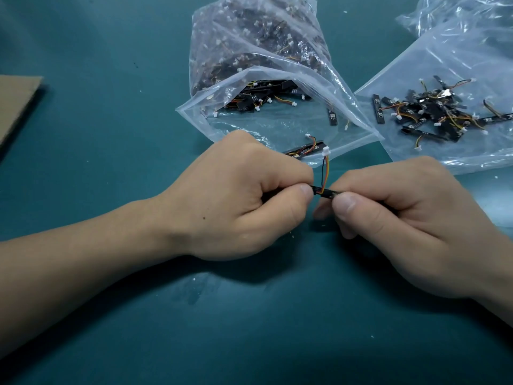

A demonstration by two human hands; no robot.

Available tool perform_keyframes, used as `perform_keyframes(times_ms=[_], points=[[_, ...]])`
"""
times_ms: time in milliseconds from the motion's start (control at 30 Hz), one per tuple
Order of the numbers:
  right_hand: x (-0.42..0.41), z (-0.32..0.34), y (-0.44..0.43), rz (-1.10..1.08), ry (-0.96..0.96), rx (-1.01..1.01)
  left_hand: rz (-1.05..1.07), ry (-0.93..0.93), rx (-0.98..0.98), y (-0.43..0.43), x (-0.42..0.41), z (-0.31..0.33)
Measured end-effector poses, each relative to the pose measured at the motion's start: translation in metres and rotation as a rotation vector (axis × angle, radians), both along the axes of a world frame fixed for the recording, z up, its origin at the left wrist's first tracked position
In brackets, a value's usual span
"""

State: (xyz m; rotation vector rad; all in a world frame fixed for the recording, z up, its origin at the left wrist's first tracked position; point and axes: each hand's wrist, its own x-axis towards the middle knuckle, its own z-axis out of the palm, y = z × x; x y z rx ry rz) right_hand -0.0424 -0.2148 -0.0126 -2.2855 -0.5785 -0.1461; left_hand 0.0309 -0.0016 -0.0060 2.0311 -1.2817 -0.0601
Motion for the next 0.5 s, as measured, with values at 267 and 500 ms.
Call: perform_keyframes(times_ms=[267,500], points=[[0.0003,-0.0007,0.0032,0.001,-0.046,-0.03,-0.012,0.013,-0.018,-0.0009,-0.0005,0.0007],[-0.0005,-0.001,0.0001,0.007,-0.036,-0.044,-0.03,0.035,-0.012,-0.0011,0.0001,0.0006]])
